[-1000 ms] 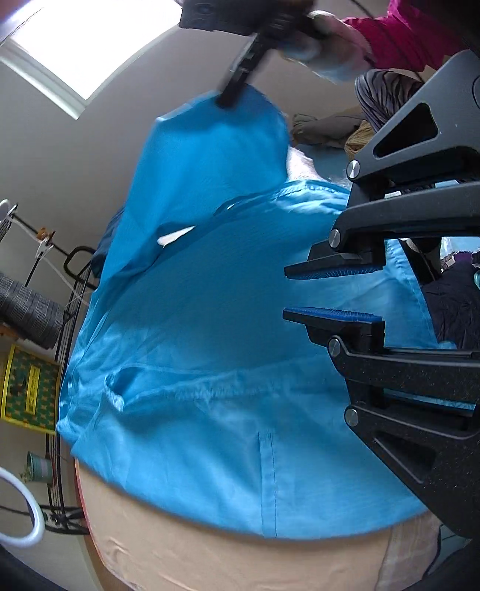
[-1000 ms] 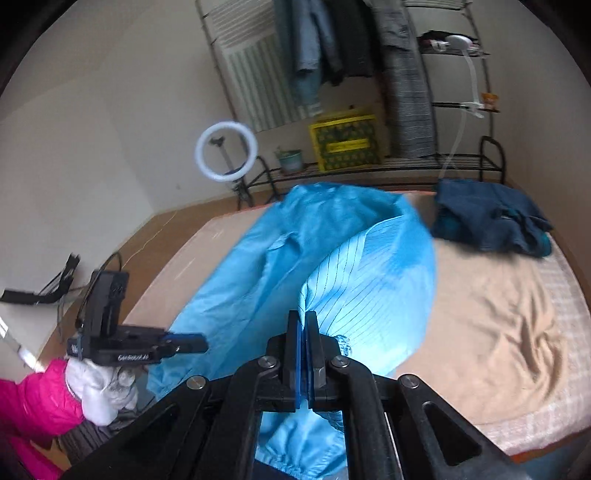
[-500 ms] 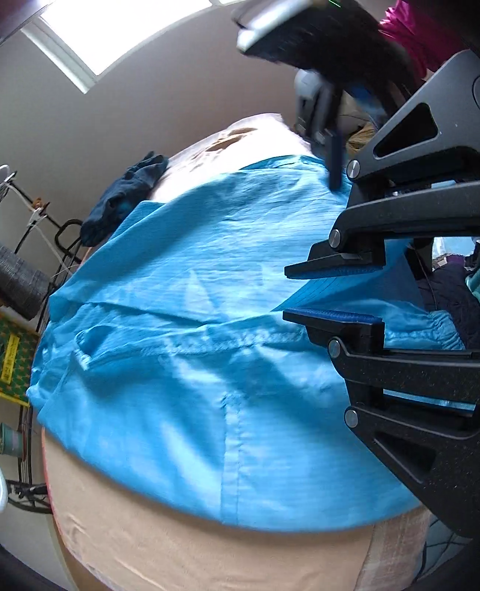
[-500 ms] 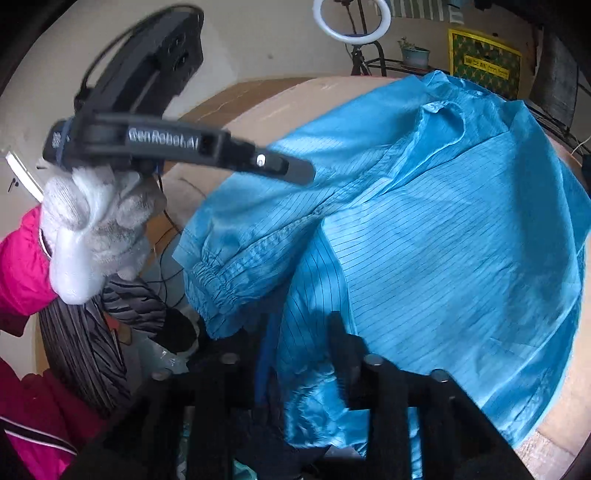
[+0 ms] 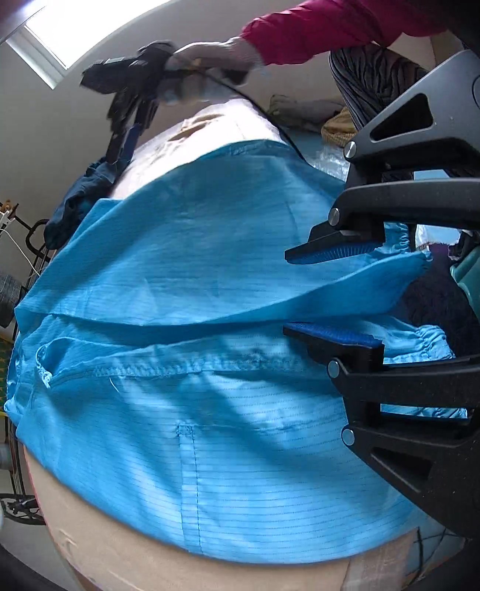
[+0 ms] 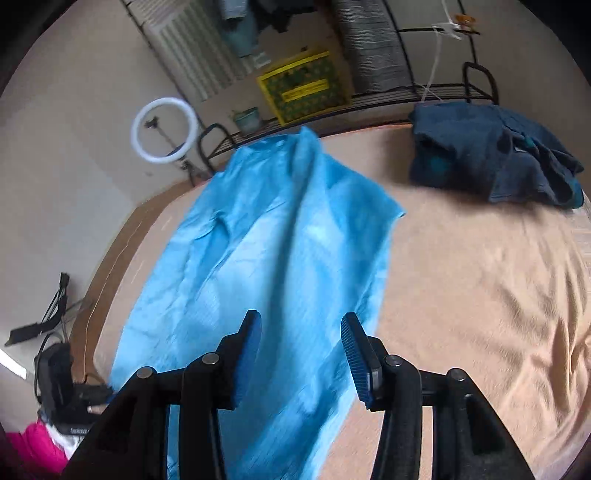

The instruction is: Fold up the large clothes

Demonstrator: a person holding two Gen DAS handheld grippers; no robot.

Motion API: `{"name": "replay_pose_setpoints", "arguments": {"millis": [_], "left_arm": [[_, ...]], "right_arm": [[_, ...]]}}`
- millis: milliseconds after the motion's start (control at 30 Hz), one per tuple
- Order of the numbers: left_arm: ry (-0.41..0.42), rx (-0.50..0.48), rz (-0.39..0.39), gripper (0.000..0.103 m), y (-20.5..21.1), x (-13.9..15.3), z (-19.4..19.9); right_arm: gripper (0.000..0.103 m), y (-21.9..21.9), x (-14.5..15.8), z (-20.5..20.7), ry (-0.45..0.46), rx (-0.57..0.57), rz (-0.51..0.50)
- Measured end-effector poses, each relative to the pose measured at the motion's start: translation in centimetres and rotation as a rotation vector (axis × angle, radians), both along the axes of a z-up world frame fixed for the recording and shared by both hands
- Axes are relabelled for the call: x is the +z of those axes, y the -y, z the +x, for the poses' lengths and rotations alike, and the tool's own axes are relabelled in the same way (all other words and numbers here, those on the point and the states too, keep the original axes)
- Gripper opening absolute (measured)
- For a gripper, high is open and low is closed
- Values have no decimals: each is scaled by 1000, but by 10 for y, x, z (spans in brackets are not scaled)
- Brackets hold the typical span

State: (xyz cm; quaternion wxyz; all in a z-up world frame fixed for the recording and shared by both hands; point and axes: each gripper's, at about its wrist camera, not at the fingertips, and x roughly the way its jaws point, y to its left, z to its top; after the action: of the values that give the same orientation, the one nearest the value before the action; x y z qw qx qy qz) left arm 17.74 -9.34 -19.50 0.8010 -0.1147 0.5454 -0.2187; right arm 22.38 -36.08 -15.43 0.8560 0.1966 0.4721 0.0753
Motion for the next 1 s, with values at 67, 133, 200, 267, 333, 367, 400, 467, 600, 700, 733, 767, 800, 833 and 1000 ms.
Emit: {"name": "replay_pose_setpoints", "arguments": {"millis": [67, 133, 200, 267, 333, 367, 400, 467, 600, 700, 733, 767, 800, 833, 1000], "left_arm": [[-12, 5, -10, 32, -2, -4, 0], [-29, 6, -18, 32, -3, -8, -1], [-46, -6, -28, 23, -1, -14, -2], [-53, -25, -21, 13, 4, -17, -3], [-56, -29, -27, 7, 6, -19, -3], [-62, -30, -31, 5, 8, -20, -2], [-63, -28, -32, 5, 9, -20, -2], [-66, -28, -38, 3, 9, -20, -1], [-102, -20, -113, 1, 9, -18, -7], [-123, -33, -107, 1, 17, -25, -14], [-116, -36, -89, 1, 20, -27, -15], [-108, -36, -77, 1, 22, -27, -16], [-106, -32, -82, 1, 24, -27, -16], [-104, -30, -90, 1, 24, -26, -15], [-73, -46, -69, 1, 27, -18, -14]], "right_arm": [[48, 18, -13, 23, -23, -49, 36], [47, 33, -23, 40, -46, -88, 52], [47, 40, -32, 59, -65, -110, 38], [43, 47, -40, 73, -74, -128, 37], [37, 52, -46, 85, -76, -139, 56], [36, 53, -48, 90, -76, -140, 54], [28, 52, -49, 95, -75, -137, 45], [9, 49, -52, 104, -75, -114, 30], [0, 45, -46, 110, -34, -107, -49], [0, 54, -50, 119, -30, -171, -79], [0, 58, -54, 120, -37, -182, -69], [0, 59, -57, 121, -41, -181, -48], [4, 61, -59, 121, -49, -170, -18], [8, 62, -60, 120, -67, -161, 16], [32, 63, -18, 90, 14, -113, 105]]}}
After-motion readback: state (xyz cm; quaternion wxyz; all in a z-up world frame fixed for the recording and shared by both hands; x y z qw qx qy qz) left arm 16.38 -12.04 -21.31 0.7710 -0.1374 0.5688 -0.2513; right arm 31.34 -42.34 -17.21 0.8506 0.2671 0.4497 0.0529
